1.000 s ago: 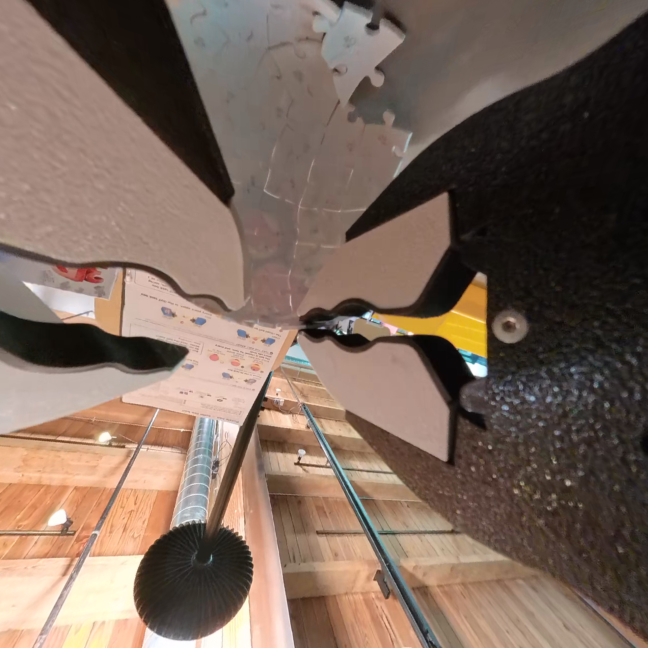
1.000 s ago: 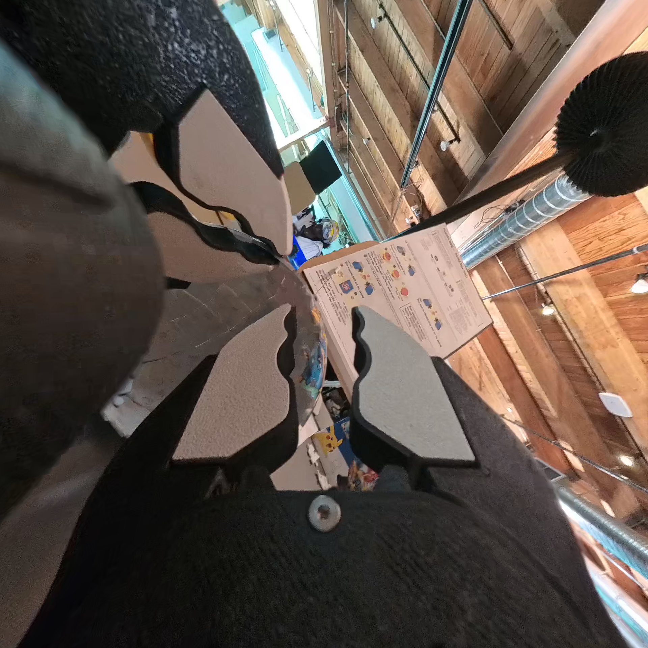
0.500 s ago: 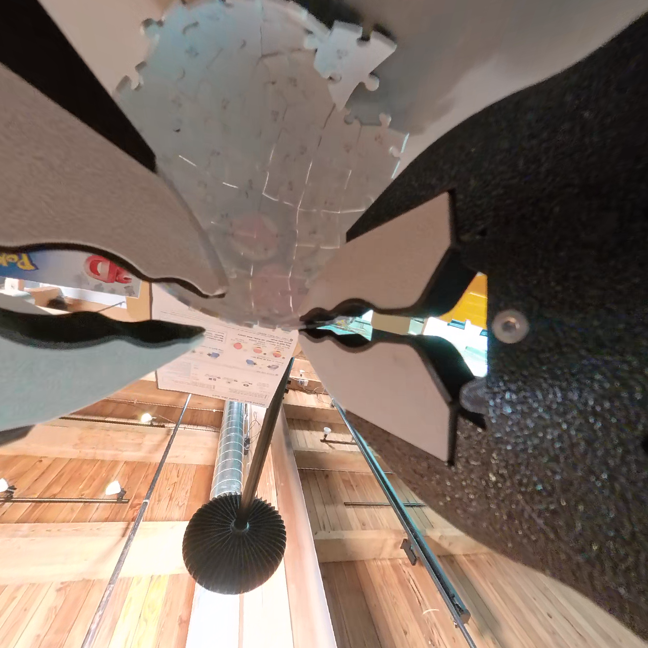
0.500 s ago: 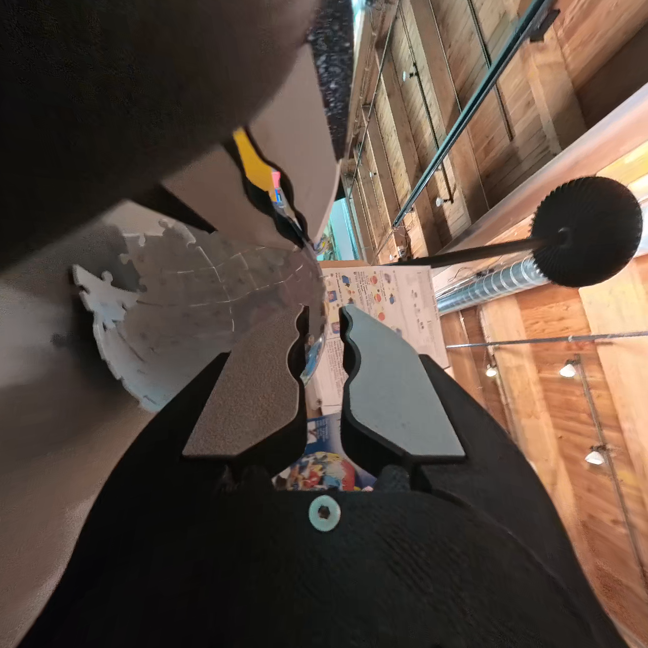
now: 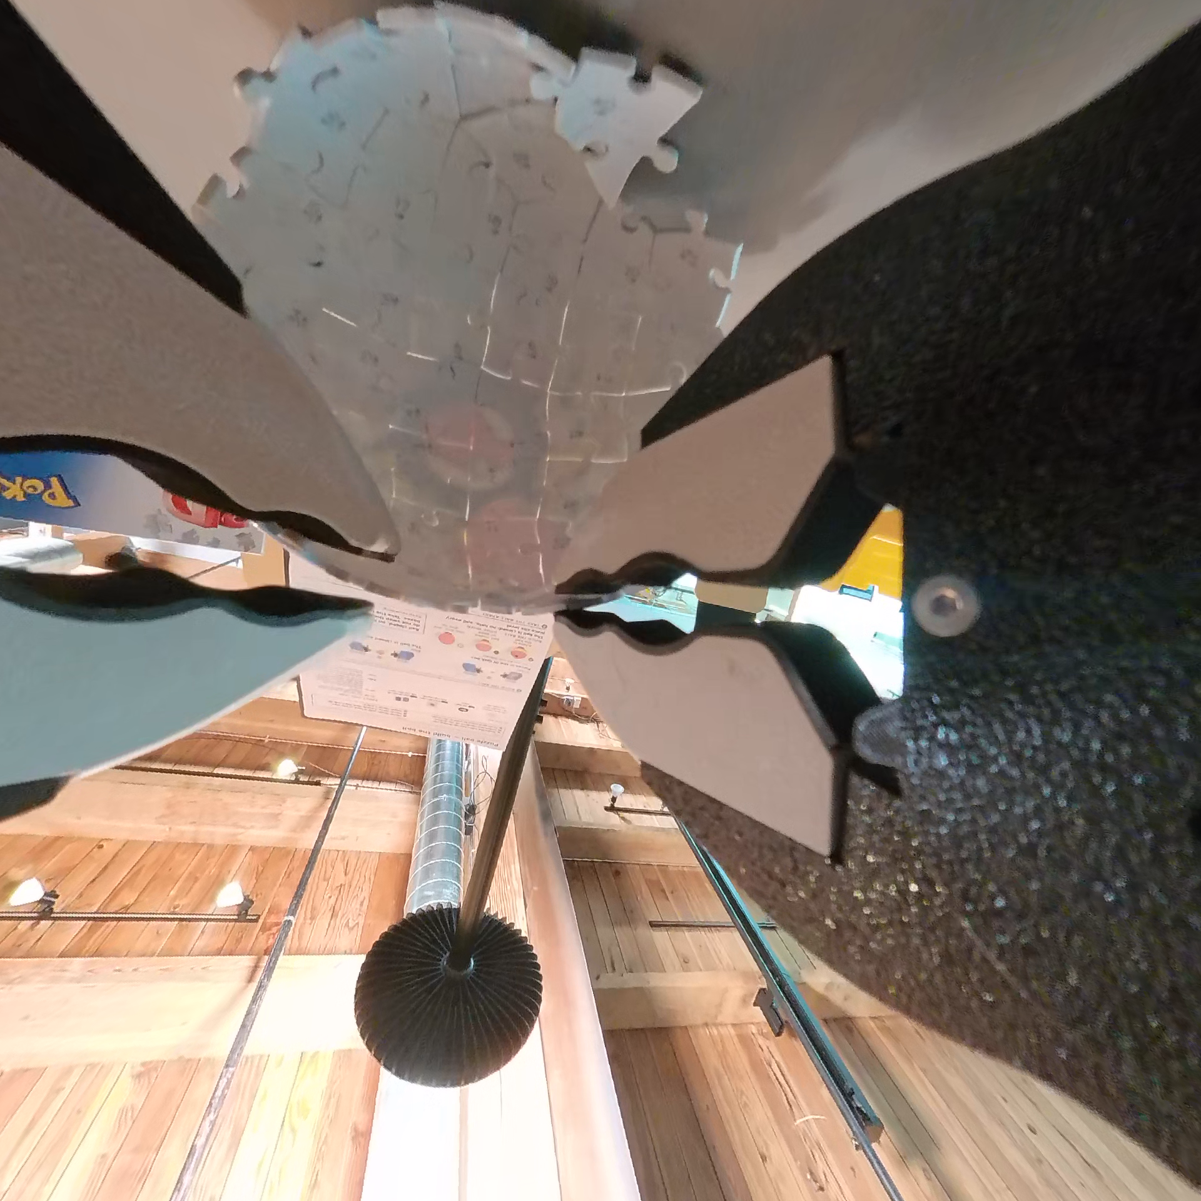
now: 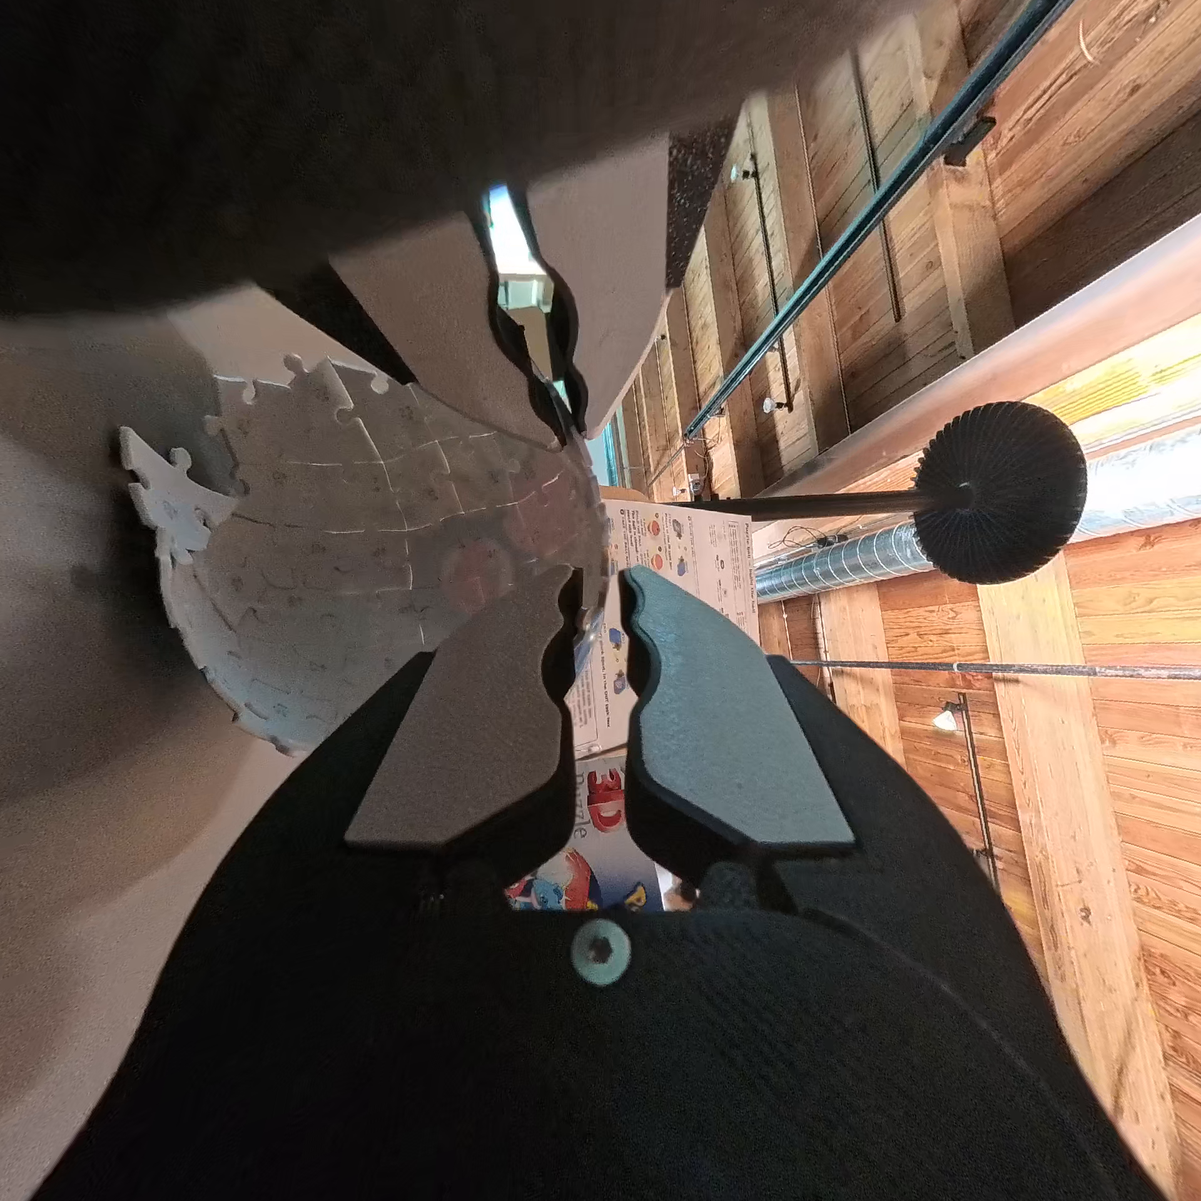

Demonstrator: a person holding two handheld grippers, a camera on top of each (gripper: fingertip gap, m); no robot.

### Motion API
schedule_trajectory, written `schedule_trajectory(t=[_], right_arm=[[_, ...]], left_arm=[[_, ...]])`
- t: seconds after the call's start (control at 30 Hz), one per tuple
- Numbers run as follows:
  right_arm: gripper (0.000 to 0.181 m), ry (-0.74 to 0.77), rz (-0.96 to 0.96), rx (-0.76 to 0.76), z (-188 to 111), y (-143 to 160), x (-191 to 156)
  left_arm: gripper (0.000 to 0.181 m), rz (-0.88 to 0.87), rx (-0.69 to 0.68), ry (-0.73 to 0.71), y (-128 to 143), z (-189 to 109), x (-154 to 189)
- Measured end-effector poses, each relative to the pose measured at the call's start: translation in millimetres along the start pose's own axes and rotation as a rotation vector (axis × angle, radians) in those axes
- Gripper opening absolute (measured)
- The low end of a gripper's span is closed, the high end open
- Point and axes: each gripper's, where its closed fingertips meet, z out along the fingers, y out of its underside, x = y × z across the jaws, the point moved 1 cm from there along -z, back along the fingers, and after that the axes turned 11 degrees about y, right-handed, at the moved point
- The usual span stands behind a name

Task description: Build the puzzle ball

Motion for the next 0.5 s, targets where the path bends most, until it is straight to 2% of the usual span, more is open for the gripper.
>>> schedule_trajectory(t=[0.5], right_arm=[[0.004,0.022,-0.006,0.024,1.2,0.2,1.5]], left_arm=[[0.010,-0.024,0.031,0.027,0.0,-1.3,4.1]])
